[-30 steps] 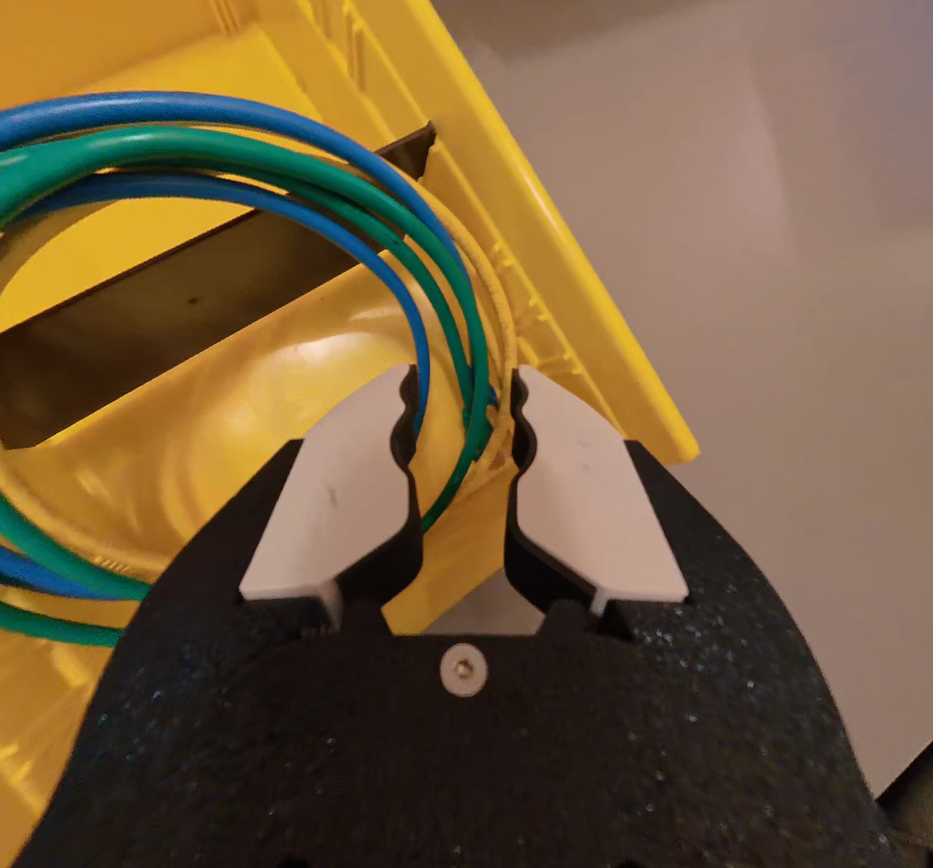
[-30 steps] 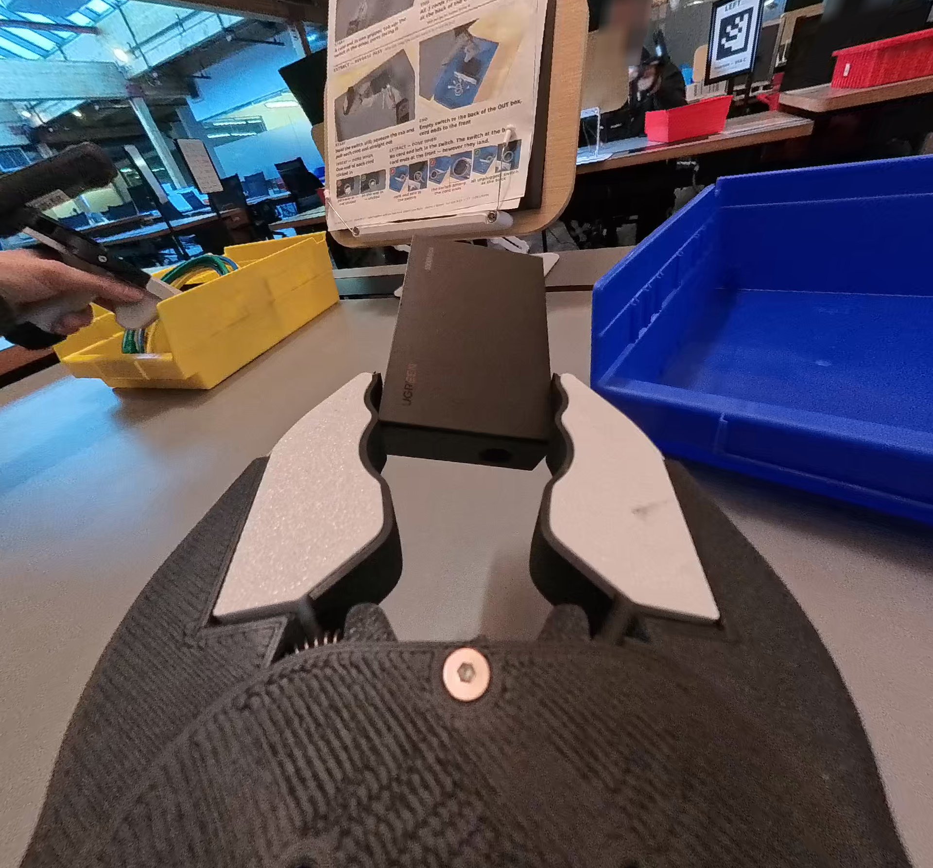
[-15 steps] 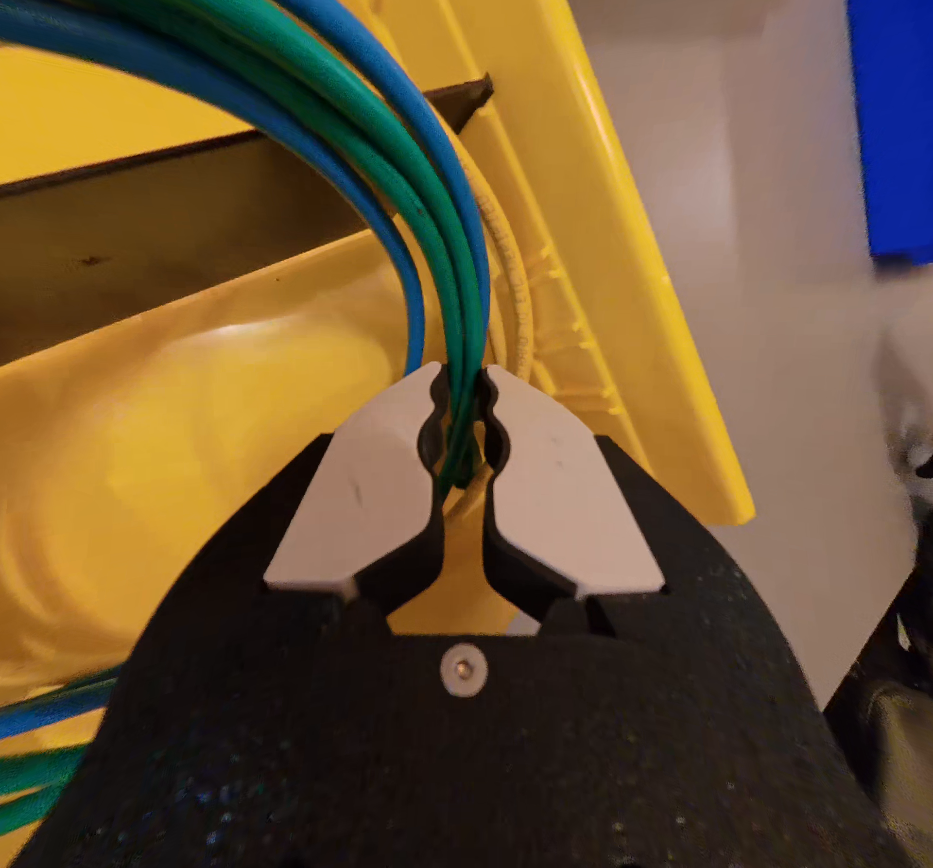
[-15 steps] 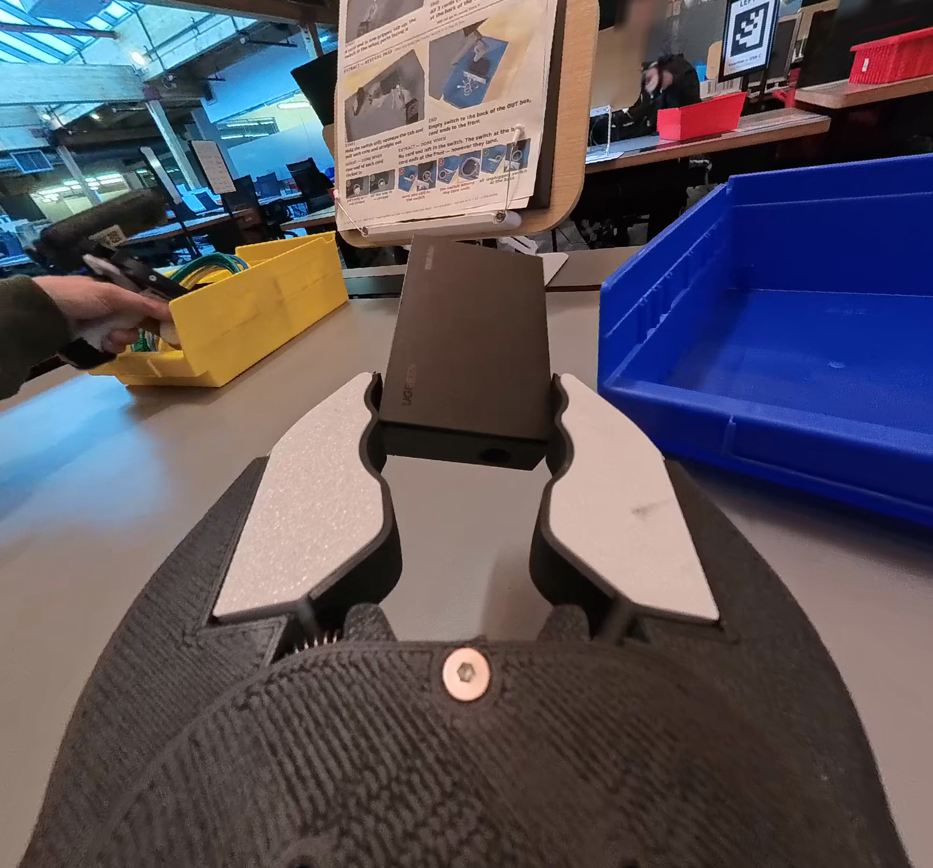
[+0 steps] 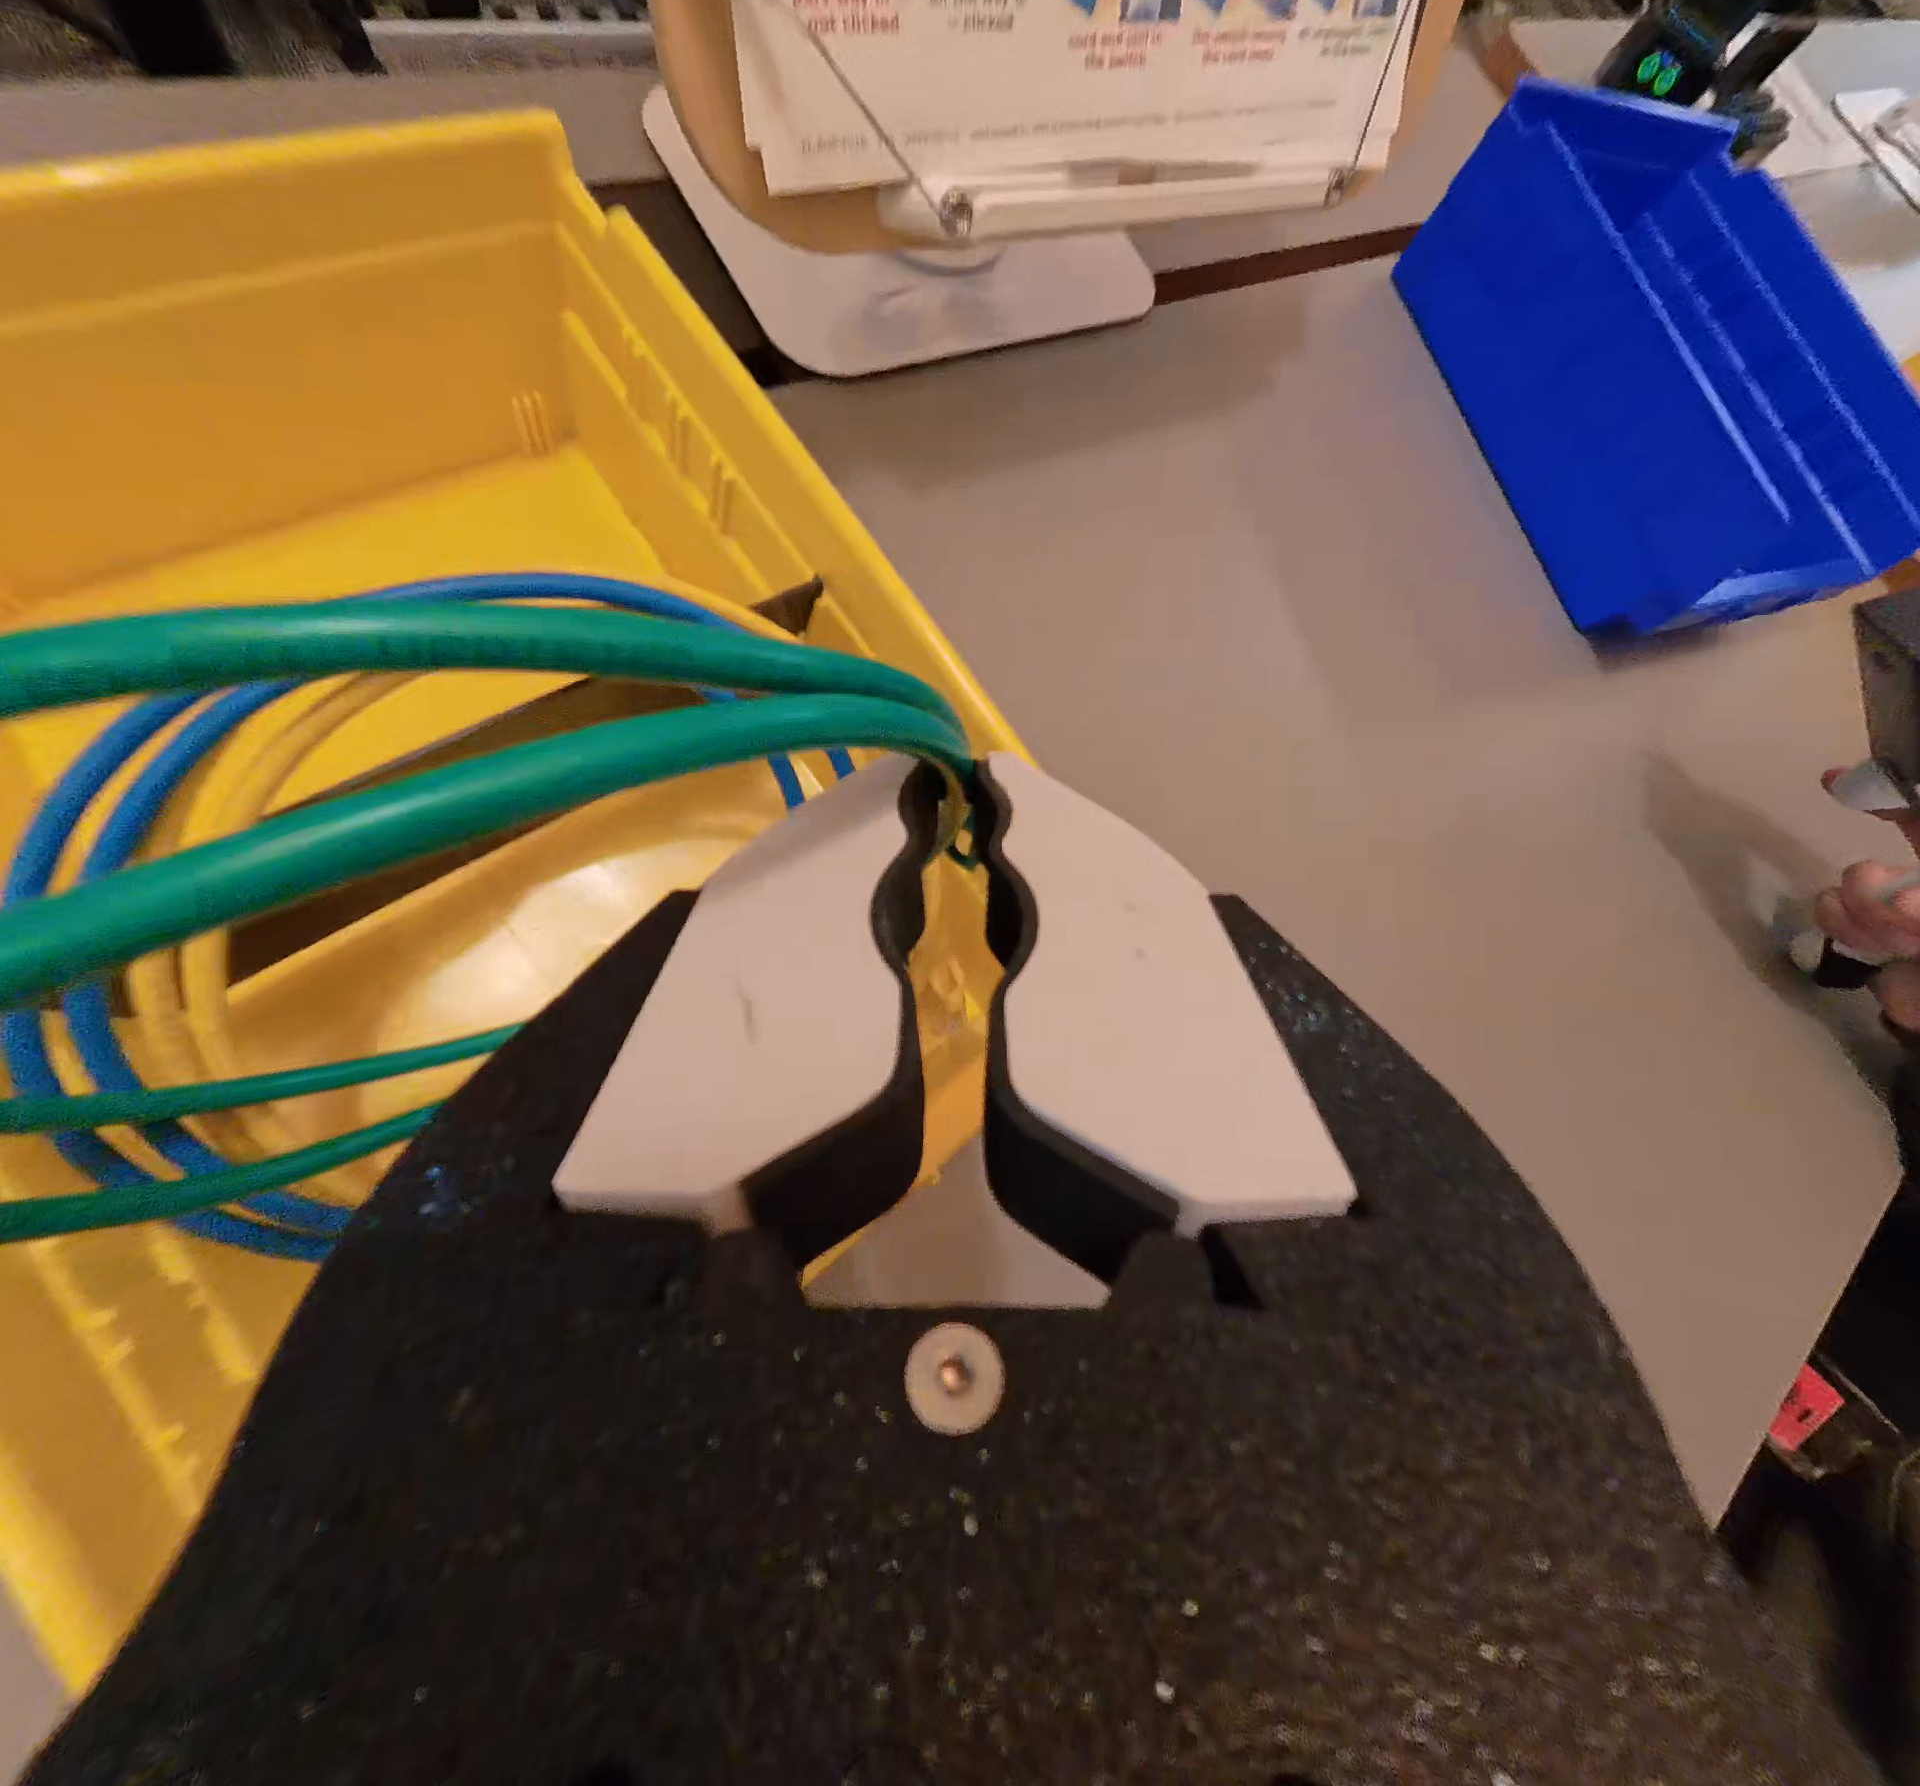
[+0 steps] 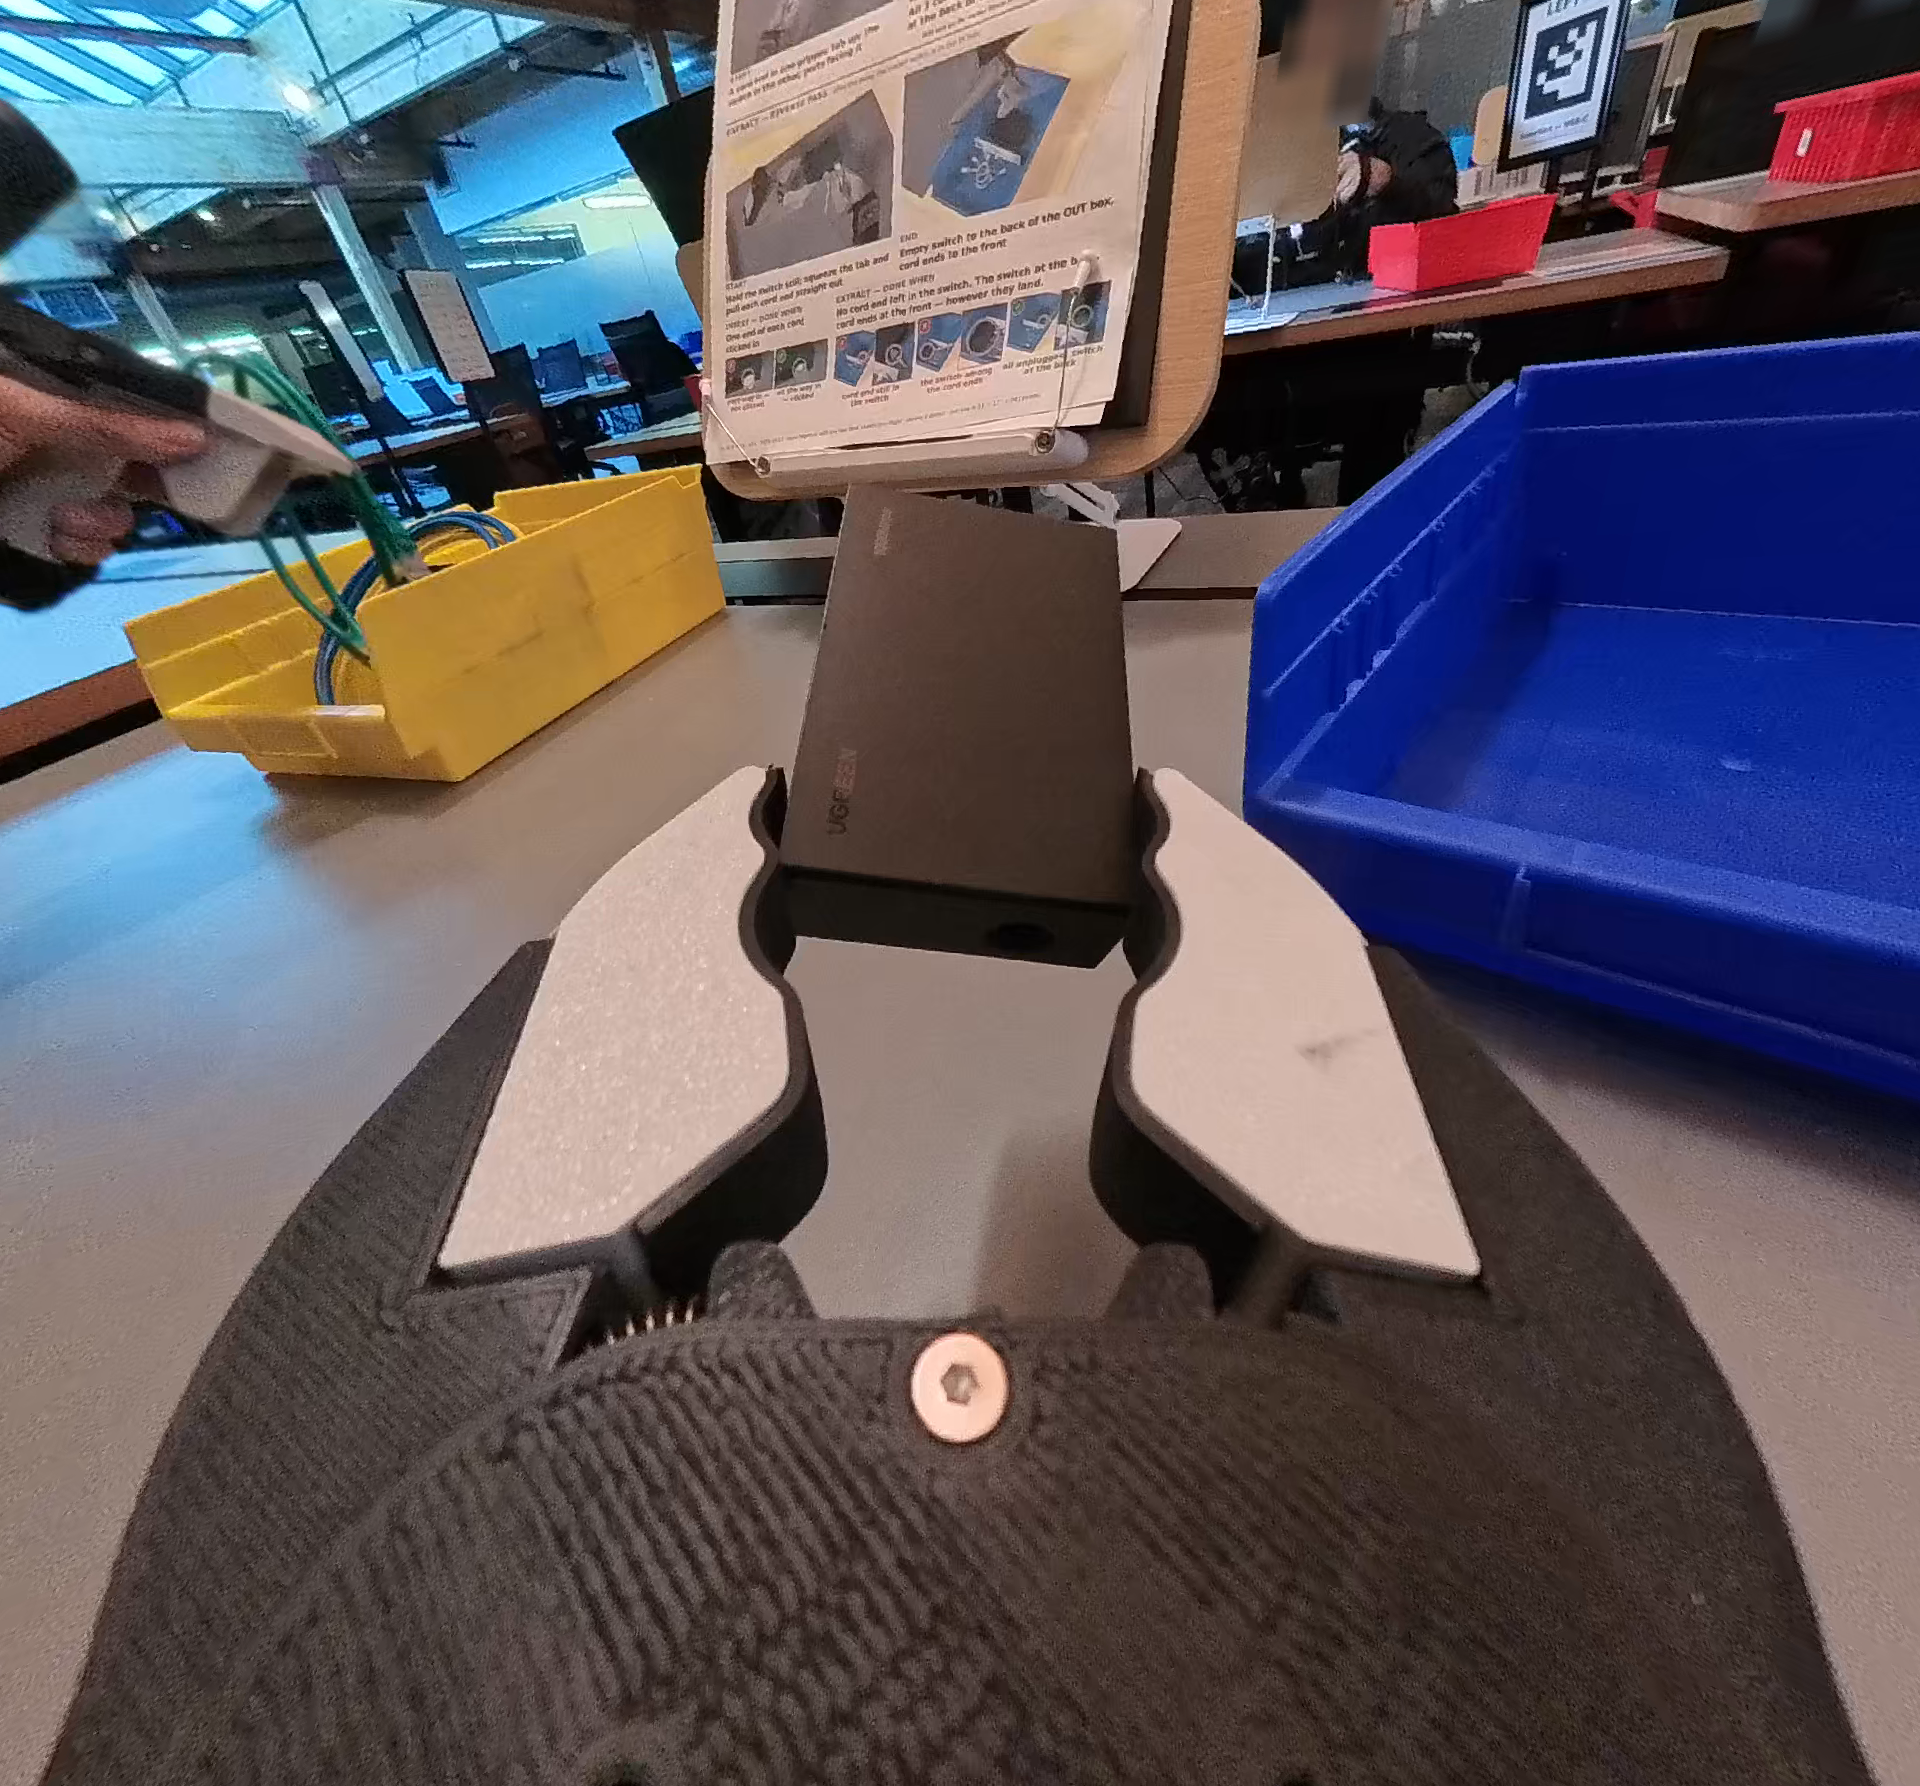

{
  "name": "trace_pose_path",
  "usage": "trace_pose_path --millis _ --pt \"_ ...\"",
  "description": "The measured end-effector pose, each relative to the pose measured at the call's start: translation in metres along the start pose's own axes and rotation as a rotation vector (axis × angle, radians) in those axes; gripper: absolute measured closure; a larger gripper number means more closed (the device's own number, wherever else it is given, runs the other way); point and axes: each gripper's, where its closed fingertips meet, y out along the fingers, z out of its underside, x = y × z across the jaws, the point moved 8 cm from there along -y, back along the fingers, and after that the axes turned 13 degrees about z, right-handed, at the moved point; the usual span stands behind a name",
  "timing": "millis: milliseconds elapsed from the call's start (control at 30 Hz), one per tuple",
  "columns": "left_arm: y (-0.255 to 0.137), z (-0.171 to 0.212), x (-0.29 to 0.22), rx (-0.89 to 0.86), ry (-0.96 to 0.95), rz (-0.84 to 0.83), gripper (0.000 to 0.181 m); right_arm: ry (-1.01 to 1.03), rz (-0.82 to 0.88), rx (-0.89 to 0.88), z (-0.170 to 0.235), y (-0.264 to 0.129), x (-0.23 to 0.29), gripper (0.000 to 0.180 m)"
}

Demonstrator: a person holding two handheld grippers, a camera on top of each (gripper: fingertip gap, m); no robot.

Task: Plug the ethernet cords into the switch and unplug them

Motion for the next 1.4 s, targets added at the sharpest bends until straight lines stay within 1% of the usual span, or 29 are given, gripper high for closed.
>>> trace_pose_path --millis 133,200,267,333,400,433,500,600,700,800,900,1000,1100,1167,1233,1300,1400 --pt "-0.02 -0.009 -0.011 -0.04 0.059 -0.03 0.175 -0.002 -0.004 0.002 0.0 0.0 0.0 0.116" --pt "-0.03 -0.015 -0.025 -0.098 0.069 0.014 0.175 -0.001 -0.003 0.001 0.0 0.0 0.0 0.116" --pt "-0.041 -0.022 -0.045 -0.166 0.062 0.104 0.175 0.002 -0.002 0.001 0.0 0.0 0.0 0.117" --pt "-0.046 -0.027 -0.076 -0.22 0.102 0.273 0.175 0.005 0.0 -0.002 0.0 0.0 -0.001 0.116" --pt "-0.042 -0.024 -0.112 -0.274 0.195 0.451 0.175 0.009 0.007 -0.005 0.0 0.0 -0.002 0.116" --pt "-0.036 -0.017 -0.129 -0.297 0.252 0.524 0.175 0.013 0.016 -0.018 -0.001 -0.001 -0.003 0.116" --pt "-0.014 0.01 -0.16 -0.33 0.332 0.634 0.175 0.03 0.021 -0.03 -0.002 -0.002 -0.005 0.116" --pt "0.034 0.064 -0.19 -0.36 0.287 0.745 0.175 0.023 0.037 -0.044 -0.003 -0.003 -0.008 0.116" --pt "0.08 0.111 -0.201 -0.296 0.209 0.718 0.175 -0.001 0.039 -0.053 -0.003 -0.006 -0.007 0.116" --pt "0.102 0.138 -0.208 -0.295 0.115 0.672 0.175 -0.015 0.029 -0.05 -0.003 -0.007 -0.005 0.116" --pt "0.096 0.149 -0.21 -0.369 0.055 0.617 0.175 -0.021 0.021 -0.052 -0.003 -0.009 -0.005 0.116" --pt "0.081 0.162 -0.208 -0.378 0.002 0.528 0.175 -0.015 0.019 -0.049 -0.003 -0.008 -0.005 0.116" --pt "0.07 0.184 -0.206 -0.313 -0.02 0.451 0.174 -0.014 0.016 -0.049 -0.003 -0.008 -0.005 0.116" --pt "0.064 0.2 -0.203 -0.258 -0.092 0.433 0.174 -0.017 0.013 -0.047 -0.002 -0.008 -0.005 0.116" --pt "0.06 0.215 -0.2 -0.2 -0.209 0.426 0.174 -0.019 0.013 -0.045 -0.002 -0.008 -0.004 0.116" --pt "0.057 0.226 -0.199 -0.118 -0.305 0.467 0.174 -0.022 0.009 -0.041 -0.002 -0.007 -0.004 0.116" --pt "0.055 0.234 -0.204 -0.021 -0.334 0.528 0.169 -0.025 0.008 -0.041 -0.002 -0.007 -0.004 0.116"
